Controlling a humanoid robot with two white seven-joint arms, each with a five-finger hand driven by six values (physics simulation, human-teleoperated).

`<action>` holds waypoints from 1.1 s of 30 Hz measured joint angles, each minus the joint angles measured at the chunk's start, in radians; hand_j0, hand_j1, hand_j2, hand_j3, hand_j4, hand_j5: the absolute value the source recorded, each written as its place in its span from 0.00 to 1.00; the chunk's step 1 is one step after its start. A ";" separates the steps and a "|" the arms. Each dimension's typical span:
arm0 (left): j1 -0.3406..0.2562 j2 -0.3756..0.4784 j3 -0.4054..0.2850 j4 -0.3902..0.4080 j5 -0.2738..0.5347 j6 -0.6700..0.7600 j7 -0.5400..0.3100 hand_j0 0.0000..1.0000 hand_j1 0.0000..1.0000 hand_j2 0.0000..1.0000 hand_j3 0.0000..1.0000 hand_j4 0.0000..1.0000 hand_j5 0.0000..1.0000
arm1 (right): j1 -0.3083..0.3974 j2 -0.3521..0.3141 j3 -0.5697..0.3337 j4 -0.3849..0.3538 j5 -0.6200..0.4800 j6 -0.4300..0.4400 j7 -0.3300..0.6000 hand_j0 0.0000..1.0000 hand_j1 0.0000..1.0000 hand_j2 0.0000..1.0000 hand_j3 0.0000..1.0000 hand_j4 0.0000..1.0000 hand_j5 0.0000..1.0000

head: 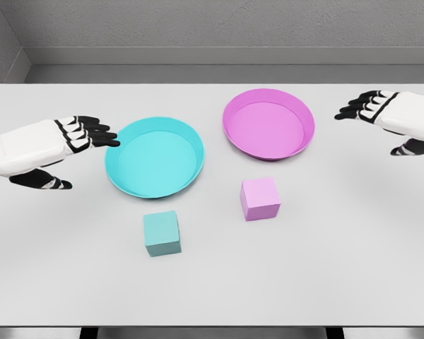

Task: Place the blocks in the corresponding plates according to their colors

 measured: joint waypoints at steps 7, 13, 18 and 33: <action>-0.045 -0.011 -0.004 -0.007 -0.046 0.000 -0.089 1.00 1.00 1.00 1.00 1.00 1.00 | -0.012 -0.001 -0.002 0.002 0.015 0.000 0.000 1.00 1.00 1.00 1.00 1.00 1.00; -0.066 -0.069 -0.011 -0.008 -0.118 0.000 -0.238 1.00 1.00 1.00 1.00 1.00 1.00 | -0.061 0.013 0.014 -0.038 0.039 0.000 0.000 1.00 1.00 1.00 1.00 1.00 1.00; -0.092 -0.165 -0.030 -0.008 -0.128 -0.001 -0.285 1.00 1.00 1.00 1.00 1.00 1.00 | -0.169 0.021 0.198 -0.118 0.041 0.000 0.000 1.00 1.00 1.00 1.00 1.00 1.00; -0.308 -0.267 -0.240 -0.009 -0.127 -0.001 -0.297 1.00 1.00 1.00 1.00 1.00 1.00 | -0.367 0.094 0.548 -0.142 0.118 0.000 0.000 1.00 1.00 1.00 1.00 1.00 1.00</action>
